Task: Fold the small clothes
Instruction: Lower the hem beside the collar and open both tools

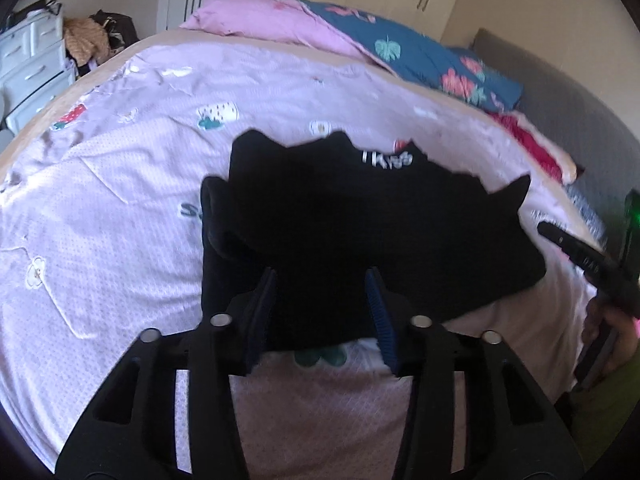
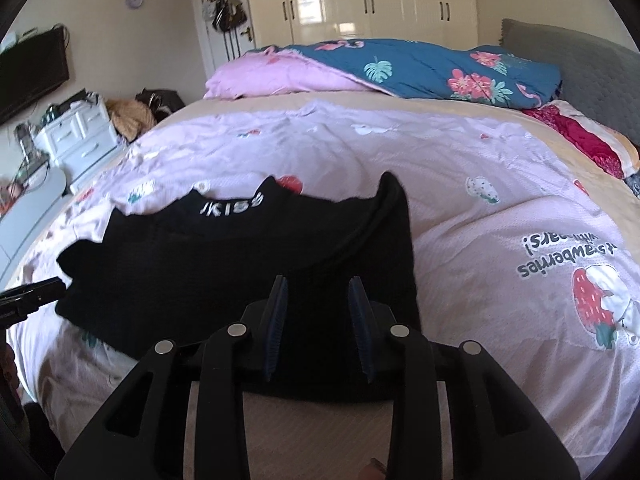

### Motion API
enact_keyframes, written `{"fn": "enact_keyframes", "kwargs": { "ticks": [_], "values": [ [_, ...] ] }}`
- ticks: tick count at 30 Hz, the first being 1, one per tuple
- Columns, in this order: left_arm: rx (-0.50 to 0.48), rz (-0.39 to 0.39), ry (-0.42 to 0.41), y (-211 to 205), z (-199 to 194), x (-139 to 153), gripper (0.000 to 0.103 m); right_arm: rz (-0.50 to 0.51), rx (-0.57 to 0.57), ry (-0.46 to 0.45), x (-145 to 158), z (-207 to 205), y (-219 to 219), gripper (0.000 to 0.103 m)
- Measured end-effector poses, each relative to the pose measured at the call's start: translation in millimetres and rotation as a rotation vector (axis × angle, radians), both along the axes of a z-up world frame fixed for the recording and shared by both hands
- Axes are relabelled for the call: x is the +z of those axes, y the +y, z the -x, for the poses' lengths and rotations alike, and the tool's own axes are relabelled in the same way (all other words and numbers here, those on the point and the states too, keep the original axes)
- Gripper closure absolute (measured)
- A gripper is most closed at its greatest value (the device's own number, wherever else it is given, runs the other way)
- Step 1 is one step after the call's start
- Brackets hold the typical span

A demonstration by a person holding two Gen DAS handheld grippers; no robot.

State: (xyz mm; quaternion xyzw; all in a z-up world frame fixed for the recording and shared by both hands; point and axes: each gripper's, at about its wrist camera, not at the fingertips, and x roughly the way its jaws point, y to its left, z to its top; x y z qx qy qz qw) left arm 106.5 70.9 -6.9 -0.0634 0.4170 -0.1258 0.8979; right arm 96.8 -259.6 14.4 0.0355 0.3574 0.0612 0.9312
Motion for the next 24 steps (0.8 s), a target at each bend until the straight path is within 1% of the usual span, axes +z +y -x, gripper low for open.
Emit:
{"fn": "enact_keyframes", "kwargs": {
  "ticks": [1, 3, 4, 7, 11, 15, 18, 24],
  "values": [
    [-0.003, -0.006, 0.006, -1, 0, -3, 0.082, 0.006, 0.004, 0.004, -2, 1, 2, 0.073],
    [-0.004, -0.028, 0.014, -5, -3, -9, 0.083, 0.009, 0.014, 0.018, -7, -1, 6, 0.073],
    [0.0, -0.052, 0.018, -8, -6, -13, 0.083, 0.016, 0.017, 0.023, -8, -2, 7, 0.075],
    [0.005, -0.109, 0.023, -12, -13, -20, 0.083, 0.064, 0.02, 0.048, -17, -9, 12, 0.077],
    [0.004, -0.132, 0.013, -15, -20, -21, 0.083, 0.072, -0.006, 0.11, -34, -23, 8, 0.079],
    [0.022, -0.123, 0.001, -13, -32, -20, 0.083, 0.056, -0.009, 0.135, -44, -40, 5, 0.079],
    [0.035, -0.113, 0.01, -11, -44, -22, 0.083, 0.073, -0.005, 0.149, -47, -55, 7, 0.079],
    [0.067, -0.093, 0.017, -7, -69, -25, 0.083, 0.066, -0.006, 0.15, -49, -80, 9, 0.08]
  ]
}}
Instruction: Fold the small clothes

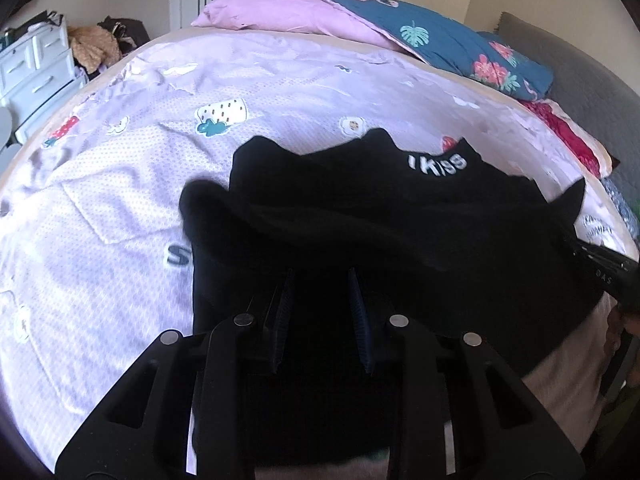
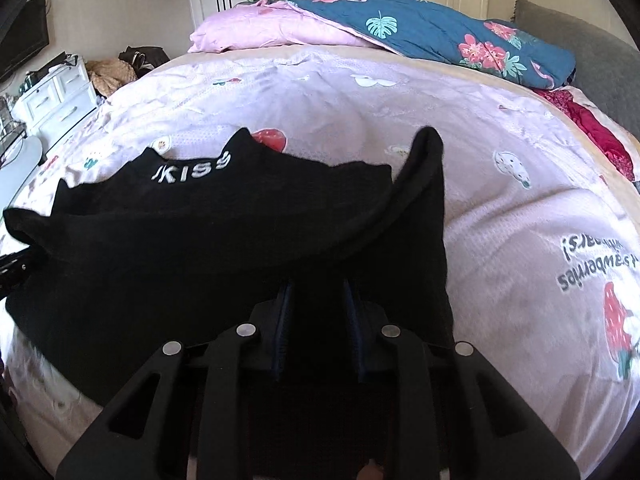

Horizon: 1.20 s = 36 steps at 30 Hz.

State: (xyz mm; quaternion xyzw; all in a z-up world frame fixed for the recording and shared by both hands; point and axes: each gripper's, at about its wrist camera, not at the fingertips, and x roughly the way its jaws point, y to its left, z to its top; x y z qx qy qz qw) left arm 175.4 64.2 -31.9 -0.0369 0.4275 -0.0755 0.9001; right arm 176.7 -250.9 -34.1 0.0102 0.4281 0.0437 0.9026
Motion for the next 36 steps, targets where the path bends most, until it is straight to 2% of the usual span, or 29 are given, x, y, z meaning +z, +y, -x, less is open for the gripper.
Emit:
{"fn": "enact_keyframes", "kwargs": {
  "ticks": [6, 14, 16, 19, 21, 23, 24, 25, 28, 30, 31, 32, 33, 34, 36],
  "values": [
    [0.03, 0.032, -0.008, 4, -29, 1, 0.082, -0.014, -0.001, -0.012, 5, -27, 1, 0.081],
    [0.061, 0.077, -0.059, 16, -57, 13, 0.082, -0.032, -0.008, -0.069, 18, -54, -4, 0.081],
    [0.07, 0.093, -0.077, 21, -57, 16, 0.078, -0.033, -0.018, -0.087, 19, -55, -10, 0.081],
    [0.103, 0.113, -0.097, 35, -56, 20, 0.067, -0.008, -0.045, -0.1, 20, -53, -19, 0.08],
    [0.127, 0.122, -0.104, 42, -55, 22, 0.064, -0.011, -0.083, -0.109, 22, -53, -31, 0.074],
    [0.137, 0.133, -0.095, 48, -56, 21, 0.056, -0.019, -0.098, -0.106, 21, -53, -39, 0.057],
    [0.141, 0.142, -0.087, 51, -57, 18, 0.045, -0.011, -0.104, -0.101, 20, -52, -42, 0.053],
    [0.142, 0.154, -0.075, 53, -58, 15, 0.04, 0.001, -0.107, -0.093, 18, -52, -44, 0.051],
    [0.134, 0.173, -0.051, 56, -61, 8, 0.04, 0.003, -0.106, -0.078, 12, -53, -48, 0.051],
    [0.132, 0.168, -0.054, 56, -63, 6, 0.04, -0.034, -0.091, -0.064, 6, -56, -49, 0.051],
    [0.133, 0.158, -0.054, 55, -63, 5, 0.04, -0.044, -0.086, -0.053, 4, -57, -48, 0.061],
    [0.133, 0.145, -0.054, 55, -64, 3, 0.042, -0.041, -0.083, -0.045, 1, -58, -47, 0.08],
    [0.133, 0.134, -0.056, 54, -65, 2, 0.051, -0.025, -0.082, -0.044, -1, -58, -46, 0.086],
    [0.131, 0.126, -0.062, 54, -65, 0, 0.068, -0.026, -0.079, -0.05, -1, -57, -45, 0.095],
    [0.133, 0.117, -0.074, 54, -65, 1, 0.089, -0.041, -0.08, -0.064, 3, -55, -45, 0.096]
  ]
}}
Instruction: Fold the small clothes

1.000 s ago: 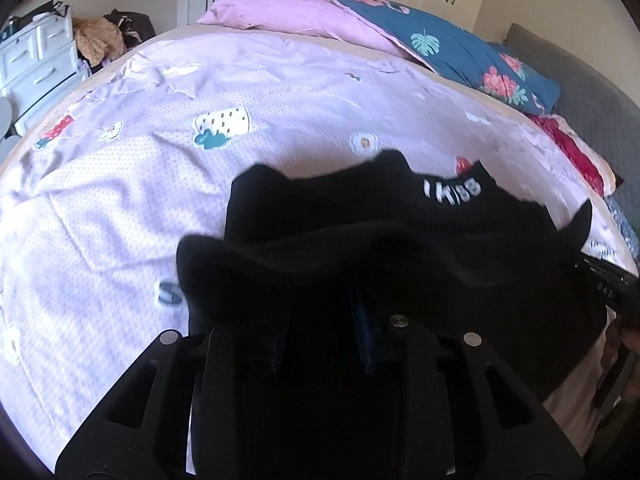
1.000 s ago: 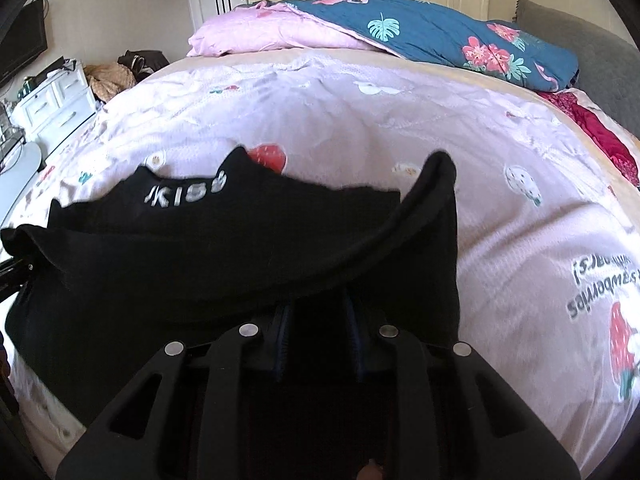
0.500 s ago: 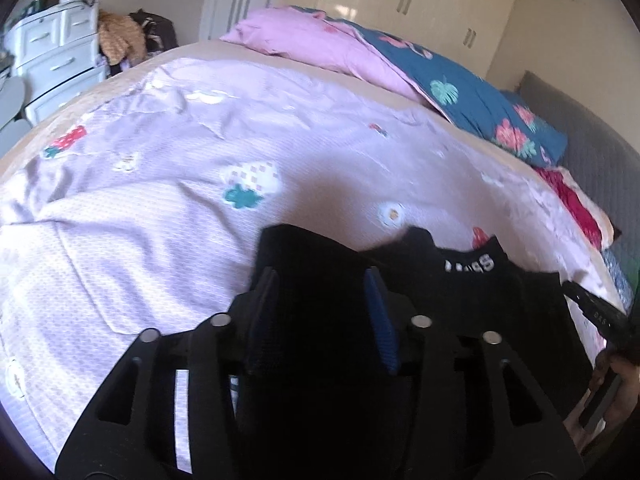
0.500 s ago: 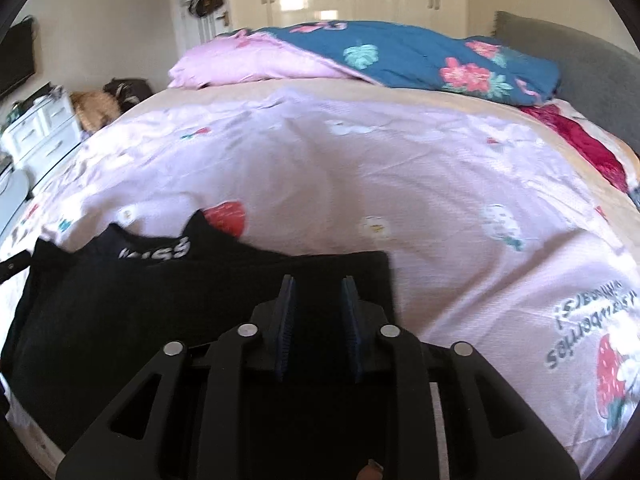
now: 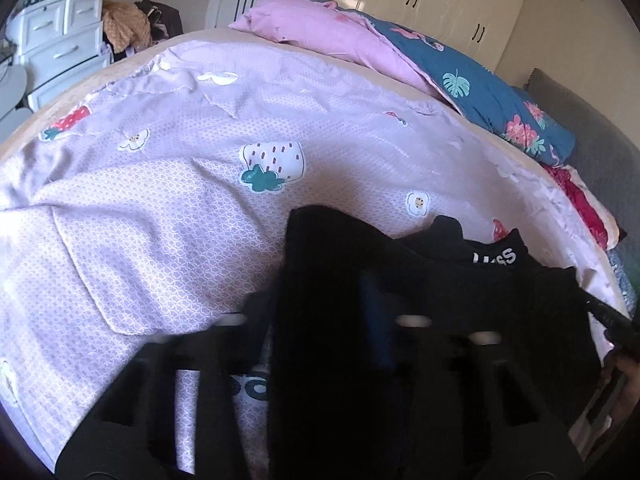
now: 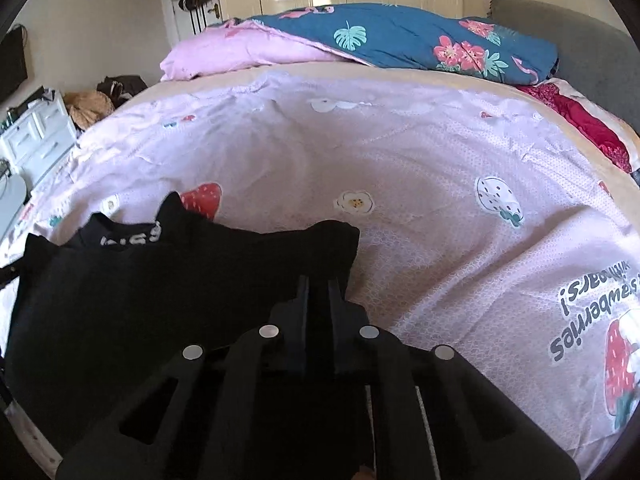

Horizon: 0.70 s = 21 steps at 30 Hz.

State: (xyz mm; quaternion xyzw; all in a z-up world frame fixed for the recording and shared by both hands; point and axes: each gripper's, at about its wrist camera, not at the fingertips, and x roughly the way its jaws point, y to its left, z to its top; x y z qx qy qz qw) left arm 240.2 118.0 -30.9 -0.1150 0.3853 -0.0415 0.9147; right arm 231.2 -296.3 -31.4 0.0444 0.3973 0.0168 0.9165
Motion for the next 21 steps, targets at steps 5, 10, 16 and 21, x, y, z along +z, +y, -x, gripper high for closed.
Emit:
{"fn": "enact_keyframes", "kwargs": {
  "ticks": [5, 10, 16, 21],
  "values": [
    [0.022, 0.002, -0.097, 4, 12, 21, 0.097, -0.012, -0.016, -0.062, 17, 10, -4, 0.097],
    [0.037, -0.001, -0.165, 7, 20, 38, 0.099, -0.032, -0.041, -0.171, 41, 22, -7, 0.097],
    [0.085, -0.035, -0.135, 14, 14, 31, 0.103, 0.011, -0.06, -0.199, 41, 19, -8, 0.099],
    [0.071, 0.003, -0.078, 18, 10, 19, 0.103, 0.046, -0.077, -0.132, 22, 9, -6, 0.099]
  ]
}}
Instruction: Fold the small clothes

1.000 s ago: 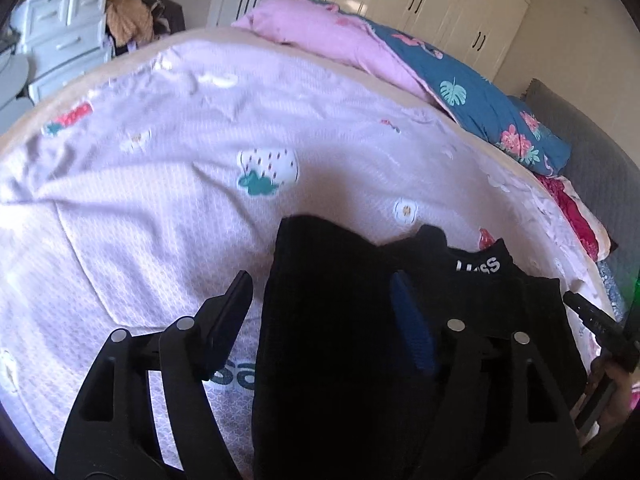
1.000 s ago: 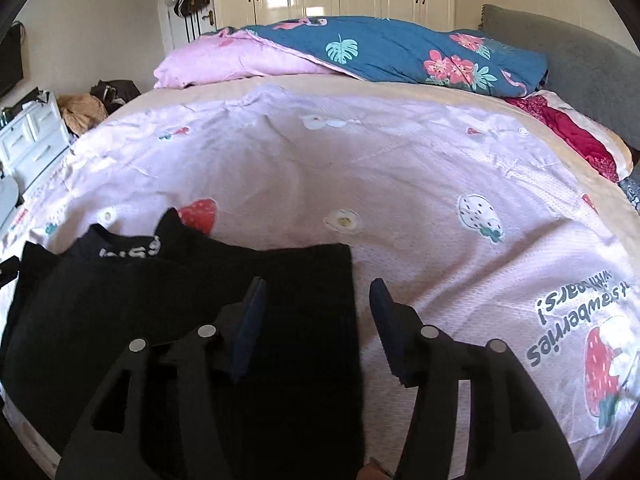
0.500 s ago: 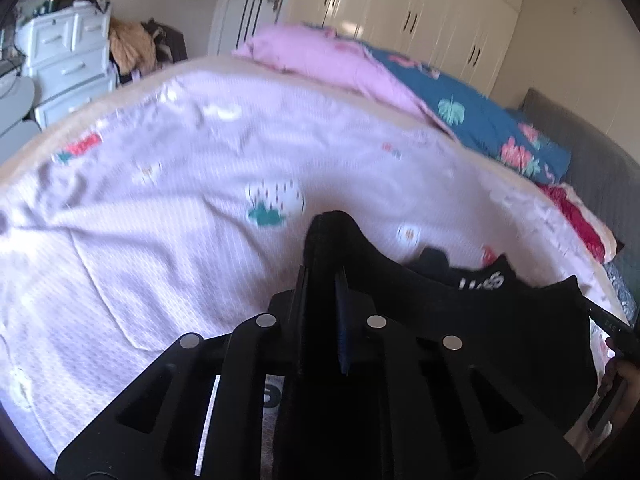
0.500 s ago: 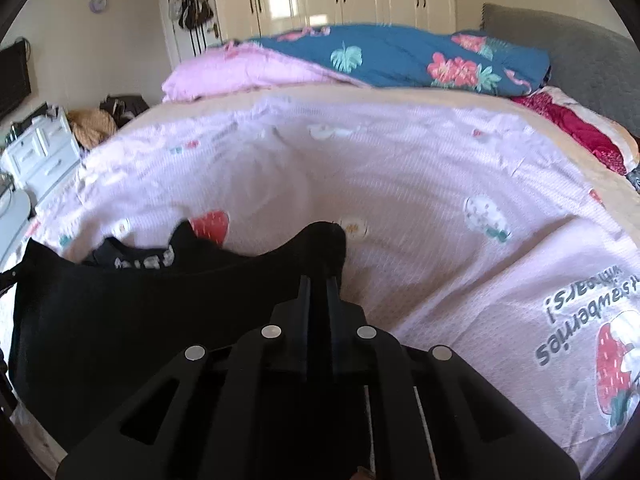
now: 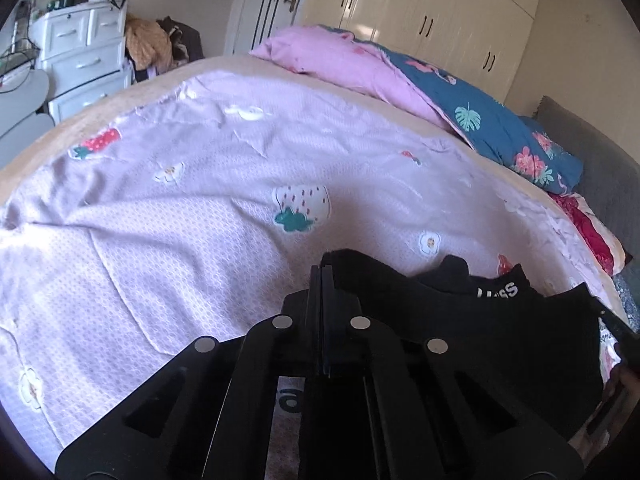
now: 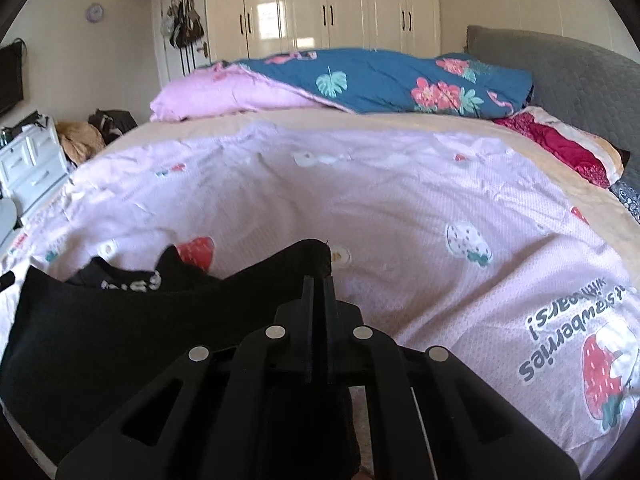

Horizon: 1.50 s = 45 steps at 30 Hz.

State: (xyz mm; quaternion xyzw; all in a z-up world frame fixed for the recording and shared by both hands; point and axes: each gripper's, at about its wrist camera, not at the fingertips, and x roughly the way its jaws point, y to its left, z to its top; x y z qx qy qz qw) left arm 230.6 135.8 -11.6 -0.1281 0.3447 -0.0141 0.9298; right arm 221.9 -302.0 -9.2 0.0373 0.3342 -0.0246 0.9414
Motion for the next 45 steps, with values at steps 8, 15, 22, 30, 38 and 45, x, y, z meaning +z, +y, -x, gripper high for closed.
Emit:
{"fn": "enact_keyframes", "kwargs": {
  "ticks": [8, 15, 22, 30, 38, 45],
  "values": [
    [-0.025, 0.066, 0.011, -3, 5, 3, 0.062, 0.02, -0.013, 0.054, -11, -1, 3, 0.09],
    [-0.069, 0.066, 0.009, -16, 8, 7, 0.057, -0.019, -0.037, -0.002, 5, 10, -1, 0.074],
    [-0.178, 0.049, 0.01, -47, 12, 11, 0.058, -0.045, 0.157, 0.024, 8, 13, 36, 0.047],
    [-0.13, 0.018, 0.191, -43, -11, -34, 0.05, 0.037, 0.159, 0.185, -23, 3, 54, 0.029],
    [-0.14, 0.0, 0.186, -45, -10, -36, 0.049, -0.001, 0.119, 0.268, -49, -3, 43, 0.019],
    [-0.147, -0.022, 0.186, -52, -9, -33, 0.041, 0.001, 0.115, 0.238, -39, 3, 45, 0.019]
  ]
}}
